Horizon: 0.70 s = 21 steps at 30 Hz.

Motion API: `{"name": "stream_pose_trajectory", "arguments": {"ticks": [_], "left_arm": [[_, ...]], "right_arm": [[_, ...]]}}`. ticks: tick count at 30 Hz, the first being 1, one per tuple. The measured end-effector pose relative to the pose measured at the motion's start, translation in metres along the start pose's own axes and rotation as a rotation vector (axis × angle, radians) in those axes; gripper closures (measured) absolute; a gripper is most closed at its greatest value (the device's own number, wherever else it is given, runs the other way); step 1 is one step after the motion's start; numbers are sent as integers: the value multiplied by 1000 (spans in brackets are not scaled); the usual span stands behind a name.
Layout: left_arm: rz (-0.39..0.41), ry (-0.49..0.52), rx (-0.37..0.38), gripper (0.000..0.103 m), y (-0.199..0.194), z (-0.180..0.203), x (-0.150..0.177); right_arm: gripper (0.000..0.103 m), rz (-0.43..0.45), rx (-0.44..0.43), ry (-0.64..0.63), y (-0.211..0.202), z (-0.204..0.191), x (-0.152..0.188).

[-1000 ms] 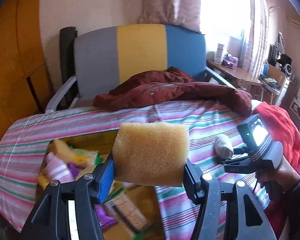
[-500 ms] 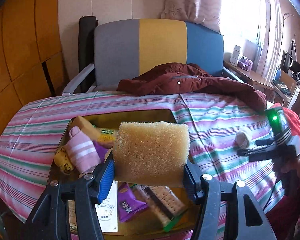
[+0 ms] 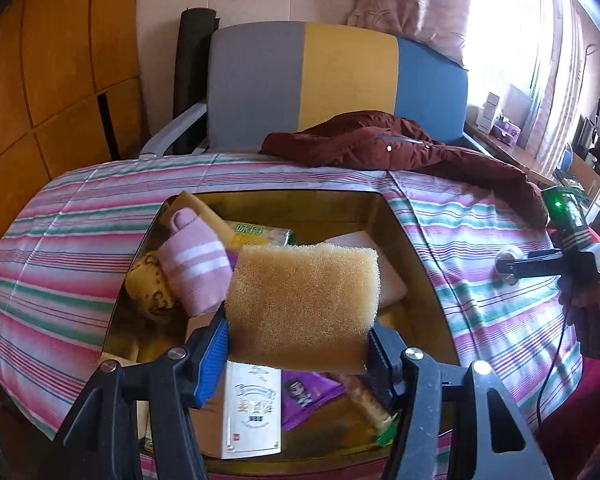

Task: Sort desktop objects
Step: 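Lift the sponge and sock and carry both over the gold tray, then open both tools to drop the sponge and sock into the tray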

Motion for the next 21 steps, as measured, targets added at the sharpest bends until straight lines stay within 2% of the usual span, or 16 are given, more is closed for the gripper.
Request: {"name": "stream_pose_trajectory", "arguments": {"ticks": [3,8,16,21], "left_arm": [[-1,6,-4,43,1,-3,4],[-5,0,-15,43,3,-8,9],[8,-22,-30,43,-4,-14,9],[17,-44,-50,42,-8,-21,8]], "right_arm": [[34,-4,34,-5,2,-5,-2],[35,44,0,-27,-18,-22,2],[35,214,-173,-76,-88,-90,10],[35,281,-277,-124,-114,-141,19]]}}
Point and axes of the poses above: each gripper's, at about its wrist camera, not at the fingertips, and y roughly the way its jaws point, z to its right, x to its underside, the point moved 1 cm from there along y, roughly the way its jaws point, and after that the axes turned 3 degrees about x, right-handed, at the moved point
